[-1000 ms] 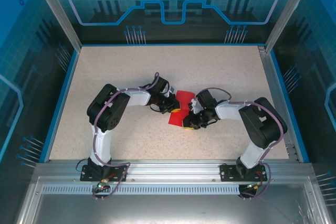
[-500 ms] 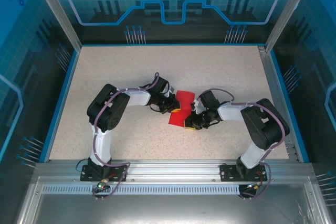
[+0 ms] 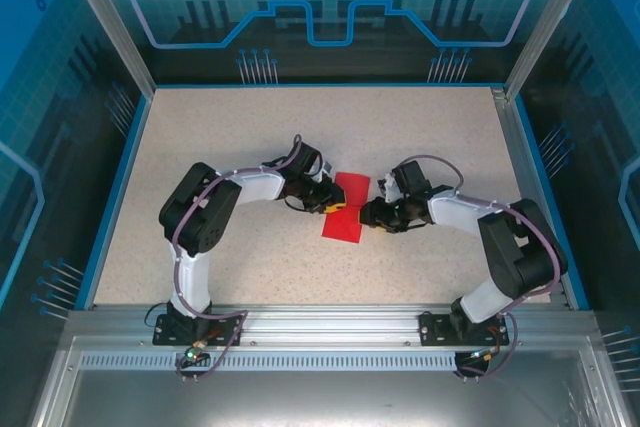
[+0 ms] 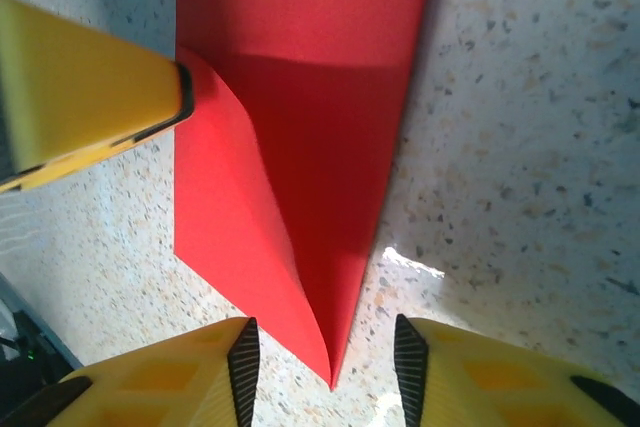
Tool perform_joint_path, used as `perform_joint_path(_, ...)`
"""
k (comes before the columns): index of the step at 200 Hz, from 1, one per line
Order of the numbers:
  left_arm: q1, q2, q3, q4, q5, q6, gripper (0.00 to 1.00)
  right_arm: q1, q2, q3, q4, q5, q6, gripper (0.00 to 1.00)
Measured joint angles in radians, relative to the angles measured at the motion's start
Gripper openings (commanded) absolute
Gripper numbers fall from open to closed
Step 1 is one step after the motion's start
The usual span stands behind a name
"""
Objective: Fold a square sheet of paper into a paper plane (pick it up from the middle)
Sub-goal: Fold the triangle a second time at the center of the table, then turn over the paper at the center of the table.
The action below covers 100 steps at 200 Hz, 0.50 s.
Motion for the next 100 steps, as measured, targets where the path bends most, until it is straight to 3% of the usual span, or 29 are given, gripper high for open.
perform_joint_path(100, 0.000, -0.015, 0.016, -0.015, 0.002, 0.023, 0.16, -0.003, 0.087, 0.012, 0.084, -0.037, 0.060, 0.38)
